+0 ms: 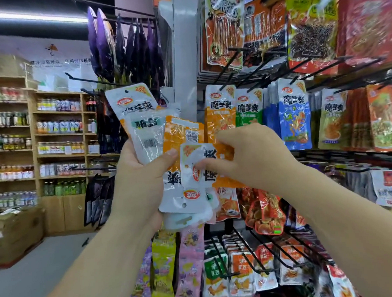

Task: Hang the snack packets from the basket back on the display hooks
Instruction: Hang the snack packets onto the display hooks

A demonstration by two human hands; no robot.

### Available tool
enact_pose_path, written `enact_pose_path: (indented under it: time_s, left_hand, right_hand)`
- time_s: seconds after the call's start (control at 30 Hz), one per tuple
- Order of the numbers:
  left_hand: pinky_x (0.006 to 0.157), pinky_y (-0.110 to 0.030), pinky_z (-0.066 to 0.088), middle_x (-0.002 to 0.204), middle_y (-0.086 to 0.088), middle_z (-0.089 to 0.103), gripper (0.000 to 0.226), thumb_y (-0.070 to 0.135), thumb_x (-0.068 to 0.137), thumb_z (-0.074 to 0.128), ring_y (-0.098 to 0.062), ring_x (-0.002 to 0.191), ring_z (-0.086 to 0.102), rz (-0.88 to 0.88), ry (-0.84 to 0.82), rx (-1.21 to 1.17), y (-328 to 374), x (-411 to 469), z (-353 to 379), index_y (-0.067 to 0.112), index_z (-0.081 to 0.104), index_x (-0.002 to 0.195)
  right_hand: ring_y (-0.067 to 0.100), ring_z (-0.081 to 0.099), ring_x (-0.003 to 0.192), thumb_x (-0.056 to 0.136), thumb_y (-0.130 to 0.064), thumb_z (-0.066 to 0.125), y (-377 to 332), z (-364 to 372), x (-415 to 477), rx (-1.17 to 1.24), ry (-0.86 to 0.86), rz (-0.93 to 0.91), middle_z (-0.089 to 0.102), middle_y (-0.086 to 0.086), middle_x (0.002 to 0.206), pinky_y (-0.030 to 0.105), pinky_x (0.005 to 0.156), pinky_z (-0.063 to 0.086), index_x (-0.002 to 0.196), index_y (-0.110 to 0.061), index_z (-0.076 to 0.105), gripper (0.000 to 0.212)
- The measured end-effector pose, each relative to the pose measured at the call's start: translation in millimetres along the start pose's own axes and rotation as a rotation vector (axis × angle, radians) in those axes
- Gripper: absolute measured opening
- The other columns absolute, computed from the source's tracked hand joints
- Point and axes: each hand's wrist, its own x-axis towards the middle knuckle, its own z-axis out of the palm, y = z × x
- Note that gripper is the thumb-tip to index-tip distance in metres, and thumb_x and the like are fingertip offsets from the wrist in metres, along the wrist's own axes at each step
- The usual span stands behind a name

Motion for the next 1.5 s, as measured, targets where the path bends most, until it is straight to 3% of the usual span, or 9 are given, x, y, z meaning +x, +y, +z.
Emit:
enact_pose_path:
  time_s: [0.1,0.33,0.47,0.6,0.7,0.9,1.1,1.3,1.5]
  left_hand:
    - [0.077,-0.054,0.064,0.113,-0.008,0.078,0.039,-0.005,0.095,0.066,-0.033,0.1,0.077,-0.018,0.028,-0.012,-2.1,6.5,-1.7,0.021,0.062,0.125]
    - [0.067,-0.048,0.064,0.101,-0.002,0.08,0.034,-0.003,0.094,0.068,-0.027,0.089,0.078,0.001,0.066,0.052,-6.6,14.3,0.8,0.024,0.063,0.113]
    - [0.078,-0.057,0.063,0.106,-0.002,0.079,0.037,-0.001,0.093,0.071,-0.031,0.096,0.077,0.04,0.058,0.113,-7.9,14.8,3.9,0.03,0.064,0.113]
    - [0.089,-0.06,0.06,0.109,-0.001,0.078,0.039,0.001,0.093,0.072,-0.03,0.101,0.076,0.077,0.048,0.151,-5.1,16.3,3.4,0.032,0.065,0.115]
    - [0.089,-0.06,0.06,0.109,0.001,0.078,0.04,0.002,0.093,0.072,-0.028,0.101,0.076,0.096,0.051,0.162,-3.1,18.3,0.5,0.033,0.064,0.118]
    - [0.091,-0.061,0.059,0.112,-0.003,0.077,0.04,0.001,0.093,0.072,-0.03,0.103,0.075,0.104,0.052,0.171,-7.8,19.5,-2.0,0.03,0.064,0.118]
    - [0.09,-0.059,0.06,0.111,-0.004,0.077,0.04,0.001,0.092,0.073,-0.031,0.102,0.075,0.11,0.051,0.194,-12.7,20.6,-2.9,0.029,0.064,0.12]
    - [0.086,-0.057,0.061,0.109,-0.002,0.078,0.042,-0.002,0.092,0.071,-0.028,0.099,0.076,0.107,0.041,0.18,-16.0,21.4,-1.6,0.028,0.064,0.12]
    - [0.087,-0.056,0.061,0.108,-0.001,0.079,0.043,-0.004,0.093,0.07,-0.027,0.099,0.076,0.098,0.048,0.181,-20.2,21.4,-3.9,0.031,0.064,0.117]
  right_hand:
    - [0.014,0.031,0.049,0.081,-0.072,0.062,13.6,-9.5,1.6,0.196,0.058,0.201,0.031,-0.004,0.052,0.038,0.053,0.029,0.058,-0.018,0.031,0.066]
    - [0.019,0.035,0.056,0.095,-0.053,0.068,52.4,3.0,30.3,0.726,0.361,0.592,0.035,0.008,0.066,0.034,0.052,0.029,0.073,-0.008,0.045,0.055]
    - [0.018,0.033,0.054,0.094,-0.048,0.07,56.3,16.4,53.4,0.923,0.439,0.725,0.032,0.0,0.059,0.033,0.05,0.028,0.065,-0.021,0.037,0.052]
    - [0.019,0.041,0.059,0.094,-0.051,0.067,53.4,21.1,70.0,0.97,0.426,0.806,0.041,0.001,0.062,0.036,0.055,0.036,0.068,-0.02,0.041,0.048]
    - [0.022,0.047,0.062,0.084,-0.055,0.069,51.0,20.8,76.7,1.004,0.426,0.826,0.047,0.005,0.066,0.046,0.054,0.045,0.067,-0.022,0.047,0.044]
    - [0.027,0.036,0.066,0.08,-0.043,0.06,46.0,19.2,80.3,1.015,0.402,0.8,0.04,0.01,0.073,0.044,0.06,0.032,0.065,-0.023,0.044,0.03]
    - [0.023,0.033,0.058,0.103,-0.041,0.053,55.7,18.7,81.4,0.925,0.388,0.767,0.032,-0.004,0.052,0.04,0.06,0.033,0.056,-0.025,0.032,0.055]
    - [0.02,0.037,0.056,0.103,-0.046,0.055,62.9,14.1,84.0,0.826,0.339,0.776,0.033,-0.002,0.054,0.034,0.054,0.029,0.057,-0.023,0.033,0.056]
    - [0.014,0.027,0.039,0.101,-0.046,0.058,67.8,10.9,84.6,0.789,0.34,0.765,0.026,-0.008,0.043,0.023,0.043,0.022,0.052,-0.023,0.028,0.062]
